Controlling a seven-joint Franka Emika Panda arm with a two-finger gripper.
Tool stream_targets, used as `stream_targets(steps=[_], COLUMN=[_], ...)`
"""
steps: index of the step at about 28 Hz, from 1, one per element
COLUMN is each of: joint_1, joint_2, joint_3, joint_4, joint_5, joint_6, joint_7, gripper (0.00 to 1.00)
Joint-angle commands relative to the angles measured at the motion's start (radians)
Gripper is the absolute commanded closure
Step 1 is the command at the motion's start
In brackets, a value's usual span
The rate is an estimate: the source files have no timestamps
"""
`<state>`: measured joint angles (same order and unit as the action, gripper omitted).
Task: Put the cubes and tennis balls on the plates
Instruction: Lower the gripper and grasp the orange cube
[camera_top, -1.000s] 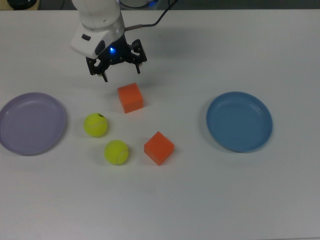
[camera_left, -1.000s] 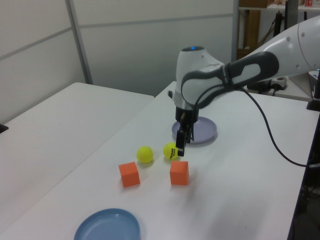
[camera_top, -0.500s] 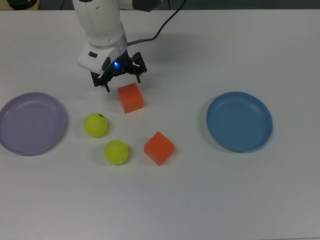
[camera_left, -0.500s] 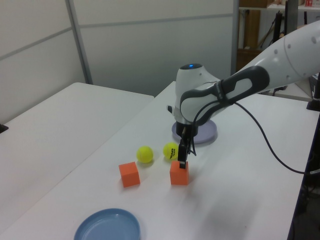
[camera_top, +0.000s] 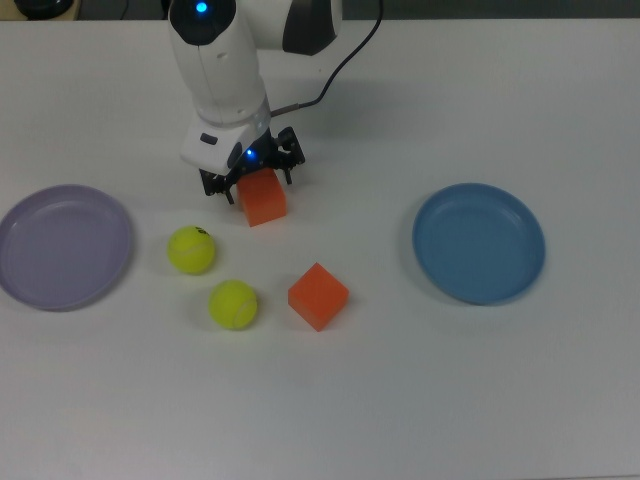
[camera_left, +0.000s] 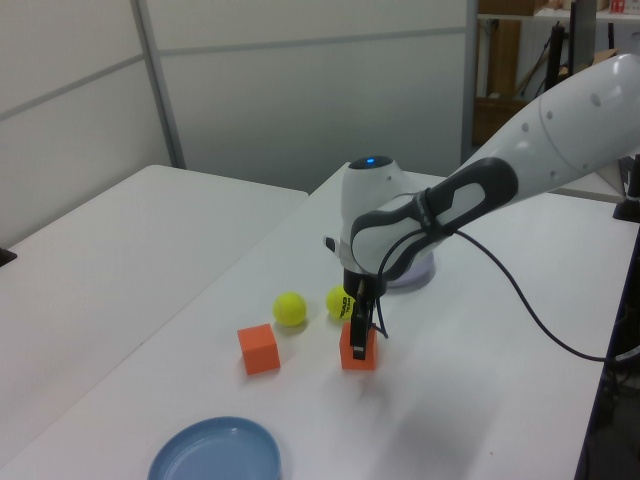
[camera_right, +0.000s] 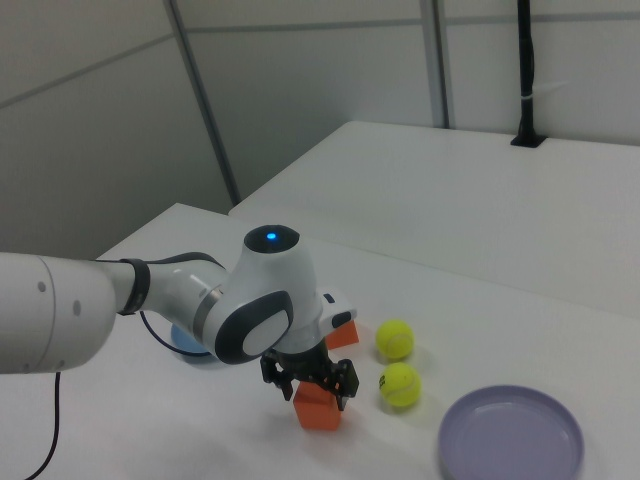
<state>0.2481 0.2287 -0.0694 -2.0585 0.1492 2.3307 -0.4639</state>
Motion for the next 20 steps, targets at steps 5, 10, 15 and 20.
stream_targets(steps=[5, 10, 15, 20], joint_1=[0.004, 0.004, 0.004, 0.005], joint_2=[0.020, 0.009, -0.032, -0.034], joint_3=[0.003, 0.008, 0.028, 0.088], joint_4=[0.001, 0.006, 0.029, 0.164], joint_5=[-0.020, -0.017, -0.016, -0.016], joint_6=[0.044, 0.039, -0.011, -0.152], joint_7=[0.005, 0.053, 0.102, 0.207], gripper=[0.31, 0.99, 1.00, 1.00])
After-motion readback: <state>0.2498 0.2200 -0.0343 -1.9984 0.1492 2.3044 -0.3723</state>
